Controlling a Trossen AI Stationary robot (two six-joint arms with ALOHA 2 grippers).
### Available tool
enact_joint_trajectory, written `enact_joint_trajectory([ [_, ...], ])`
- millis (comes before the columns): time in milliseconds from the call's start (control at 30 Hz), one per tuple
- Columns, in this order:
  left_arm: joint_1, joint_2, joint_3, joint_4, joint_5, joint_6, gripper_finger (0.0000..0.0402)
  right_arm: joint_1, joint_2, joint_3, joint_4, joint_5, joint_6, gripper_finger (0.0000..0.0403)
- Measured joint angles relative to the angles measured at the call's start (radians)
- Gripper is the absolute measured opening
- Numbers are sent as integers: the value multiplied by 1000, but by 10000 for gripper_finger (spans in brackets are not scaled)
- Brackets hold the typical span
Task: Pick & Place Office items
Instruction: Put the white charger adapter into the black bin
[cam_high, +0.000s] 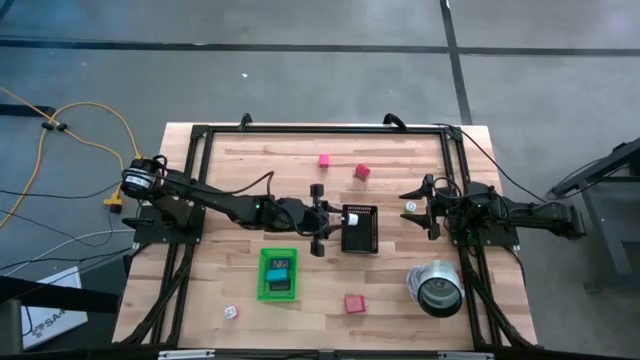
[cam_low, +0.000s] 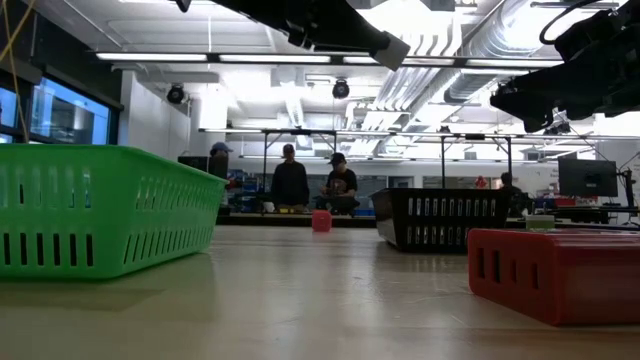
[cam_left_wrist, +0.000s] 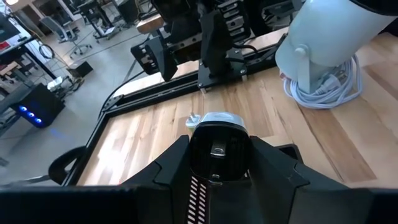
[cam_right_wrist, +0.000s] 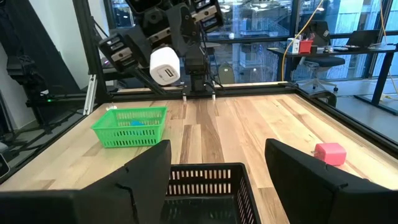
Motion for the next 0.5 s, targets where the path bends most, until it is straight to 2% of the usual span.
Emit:
enact_joint_trajectory([
  [500, 0, 0, 0, 0, 0, -19, 127, 0, 0, 0, 2, -3, 46, 248],
])
